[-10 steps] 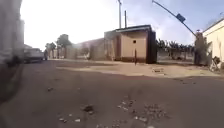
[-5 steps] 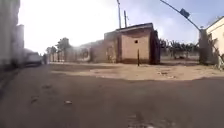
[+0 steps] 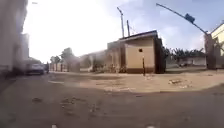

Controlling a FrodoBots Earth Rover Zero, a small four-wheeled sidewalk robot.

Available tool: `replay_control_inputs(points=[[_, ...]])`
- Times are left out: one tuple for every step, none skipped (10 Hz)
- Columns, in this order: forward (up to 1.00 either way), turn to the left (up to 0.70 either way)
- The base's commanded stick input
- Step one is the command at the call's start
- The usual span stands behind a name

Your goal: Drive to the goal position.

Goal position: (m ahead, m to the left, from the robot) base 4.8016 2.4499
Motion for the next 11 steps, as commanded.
replay_control_inputs(points=[[1.00,0.00],[1.00,0.00],[1.00,0.16],[1.00,0.27],[1.00,0.27],[1.00,0.27],[1.00,0.27],[1.00,0.27],[1.00,0.27],[1.00,0.27],[1.00,0.27]])
